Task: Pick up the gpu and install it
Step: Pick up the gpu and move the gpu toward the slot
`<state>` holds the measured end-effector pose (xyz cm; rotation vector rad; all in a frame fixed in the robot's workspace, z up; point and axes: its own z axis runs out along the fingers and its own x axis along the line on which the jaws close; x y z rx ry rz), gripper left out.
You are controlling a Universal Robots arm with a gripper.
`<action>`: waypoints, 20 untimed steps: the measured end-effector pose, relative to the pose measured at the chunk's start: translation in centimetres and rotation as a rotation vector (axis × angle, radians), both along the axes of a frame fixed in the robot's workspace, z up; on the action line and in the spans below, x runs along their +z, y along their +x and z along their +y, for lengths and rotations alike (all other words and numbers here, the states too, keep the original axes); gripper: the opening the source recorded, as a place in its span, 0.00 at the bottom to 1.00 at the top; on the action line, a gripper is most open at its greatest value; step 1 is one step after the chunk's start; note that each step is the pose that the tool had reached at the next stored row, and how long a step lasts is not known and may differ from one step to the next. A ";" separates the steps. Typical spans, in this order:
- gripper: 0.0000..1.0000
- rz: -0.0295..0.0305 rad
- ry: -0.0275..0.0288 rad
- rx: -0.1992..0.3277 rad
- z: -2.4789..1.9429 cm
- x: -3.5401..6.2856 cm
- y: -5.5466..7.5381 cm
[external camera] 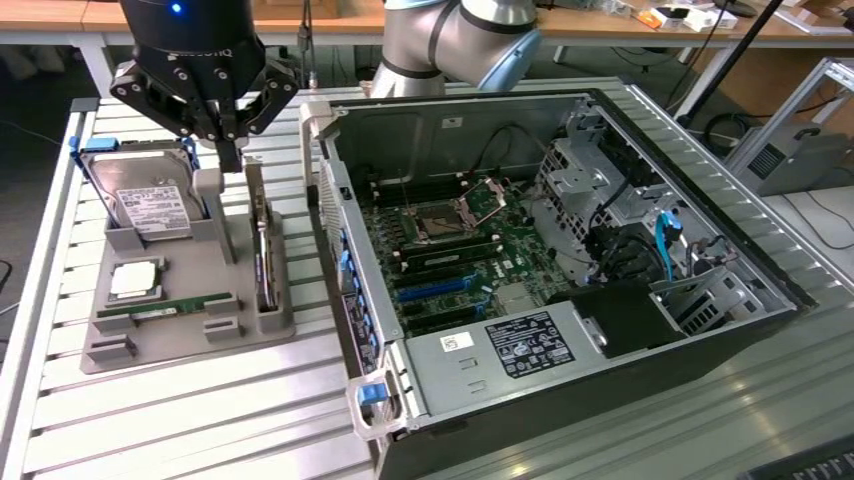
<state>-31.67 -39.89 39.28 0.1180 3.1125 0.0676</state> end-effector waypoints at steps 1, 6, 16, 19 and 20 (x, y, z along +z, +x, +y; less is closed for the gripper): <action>0.10 0.0000 0.0000 0.000 0.00 0.00 0.0; 0.10 0.0000 0.0000 0.000 0.00 0.00 0.0; 0.48 0.0000 0.0000 0.000 0.00 0.00 0.0; 0.48 0.0000 0.0000 0.000 0.00 0.00 0.0; 0.48 0.0000 0.0000 0.000 0.00 0.00 0.0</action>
